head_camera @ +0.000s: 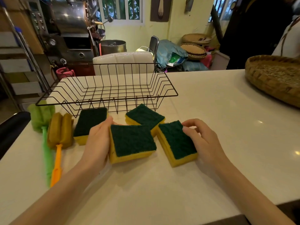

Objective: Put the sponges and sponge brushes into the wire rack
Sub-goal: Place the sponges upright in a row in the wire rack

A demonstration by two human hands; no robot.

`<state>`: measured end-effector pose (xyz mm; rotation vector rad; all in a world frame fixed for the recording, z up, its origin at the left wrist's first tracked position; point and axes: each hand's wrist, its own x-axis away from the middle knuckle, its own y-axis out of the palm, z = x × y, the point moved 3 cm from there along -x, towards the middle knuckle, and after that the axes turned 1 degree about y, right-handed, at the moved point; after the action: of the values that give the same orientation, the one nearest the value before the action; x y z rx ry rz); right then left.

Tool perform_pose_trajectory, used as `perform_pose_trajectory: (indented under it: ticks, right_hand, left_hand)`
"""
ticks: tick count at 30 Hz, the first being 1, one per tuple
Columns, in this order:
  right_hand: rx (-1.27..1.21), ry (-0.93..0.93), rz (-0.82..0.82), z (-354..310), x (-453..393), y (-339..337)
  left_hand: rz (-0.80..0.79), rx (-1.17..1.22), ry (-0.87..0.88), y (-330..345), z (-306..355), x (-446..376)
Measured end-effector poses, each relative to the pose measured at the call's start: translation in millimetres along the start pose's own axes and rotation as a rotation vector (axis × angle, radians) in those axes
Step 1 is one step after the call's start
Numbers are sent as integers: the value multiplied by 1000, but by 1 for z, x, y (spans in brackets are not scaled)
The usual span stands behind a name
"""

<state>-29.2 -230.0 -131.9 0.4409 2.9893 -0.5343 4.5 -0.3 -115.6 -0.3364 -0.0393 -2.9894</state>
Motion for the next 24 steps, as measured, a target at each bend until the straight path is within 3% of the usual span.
perform_pose_trajectory:
  ticks: [5,9,14,17,24]
  right_hand:
    - [168,-134,-52,1,1,3]
    - [281,-254,-101,1,3,6]
    - [428,-304,-184,-4,7,6]
    - [582,-363,-228,-9,7,5]
    - [727,-261,-494,-27,14,-9]
  left_hand:
    - [-67,0,60,-3,8,-7]
    - [-121,-451,345,-5,14,-6]
    - [-263,-671,495,1,14,6]
    - [-436,-834,581,1,16,8]
    - [-905,-1284,460,-6,31,7]
